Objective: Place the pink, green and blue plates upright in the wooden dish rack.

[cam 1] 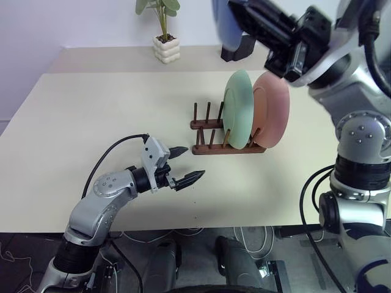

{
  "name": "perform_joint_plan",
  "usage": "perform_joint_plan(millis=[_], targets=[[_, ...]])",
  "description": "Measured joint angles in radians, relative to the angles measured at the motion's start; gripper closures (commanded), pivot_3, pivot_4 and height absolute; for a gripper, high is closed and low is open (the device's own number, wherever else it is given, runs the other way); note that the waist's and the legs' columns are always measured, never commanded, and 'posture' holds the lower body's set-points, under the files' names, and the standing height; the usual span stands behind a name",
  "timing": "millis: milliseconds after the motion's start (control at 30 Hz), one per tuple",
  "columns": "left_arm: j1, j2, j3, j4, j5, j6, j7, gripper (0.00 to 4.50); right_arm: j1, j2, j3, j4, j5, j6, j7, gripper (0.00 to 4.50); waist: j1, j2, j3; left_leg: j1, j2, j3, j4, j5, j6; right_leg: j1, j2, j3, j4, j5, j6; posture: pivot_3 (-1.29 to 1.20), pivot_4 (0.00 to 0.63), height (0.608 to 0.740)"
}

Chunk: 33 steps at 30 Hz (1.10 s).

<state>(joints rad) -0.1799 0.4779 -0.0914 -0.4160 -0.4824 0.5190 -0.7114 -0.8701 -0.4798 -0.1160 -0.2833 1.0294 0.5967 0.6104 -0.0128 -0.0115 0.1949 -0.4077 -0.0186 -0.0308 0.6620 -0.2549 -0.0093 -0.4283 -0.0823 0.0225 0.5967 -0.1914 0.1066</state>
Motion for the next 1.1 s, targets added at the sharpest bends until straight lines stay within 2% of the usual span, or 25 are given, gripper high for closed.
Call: perform_joint_plan(millis=[133, 400, 1100], targets=[[0.029, 0.022, 0.046, 0.0, -0.002, 0.0, 0.011, 0.0, 0.084, 0.08, -0.014, -0.005, 0.161, 0.118, -0.152, 4.48, 0.0, 0.0, 0.0, 0.0, 0.0, 0.0, 0.0, 0.0, 0.0, -0.001, 0.0, 0.0, 0.001, 0.0, 0.0, 0.0, 0.15, 0.736], [0.059, 0.057, 0.111, -0.001, -0.01, 0.0, 0.007, 0.0, 0.19, 0.156, -0.03, 0.014, 0.287, 0.198, -0.37, 4.48, 0.0, 0.0, 0.0, 0.0, 0.0, 0.001, 0.0, 0.0, 0.0, -0.001, 0.0, 0.0, 0.0, 0.0, 0.0, 0.0, 0.15, 0.736], [0.046, 0.046, 0.104, -0.018, -0.01, 0.003, 0.002, 0.0, 0.241, 0.156, -0.033, 0.043, 0.324, 0.251, -0.438, 4.48, -0.003, 0.0, 0.0, 0.0, 0.0, 0.001, 0.0, 0.0, 0.0, -0.001, 0.001, 0.0, 0.0, 0.0, 0.0, 0.0, 0.15, 0.736]])
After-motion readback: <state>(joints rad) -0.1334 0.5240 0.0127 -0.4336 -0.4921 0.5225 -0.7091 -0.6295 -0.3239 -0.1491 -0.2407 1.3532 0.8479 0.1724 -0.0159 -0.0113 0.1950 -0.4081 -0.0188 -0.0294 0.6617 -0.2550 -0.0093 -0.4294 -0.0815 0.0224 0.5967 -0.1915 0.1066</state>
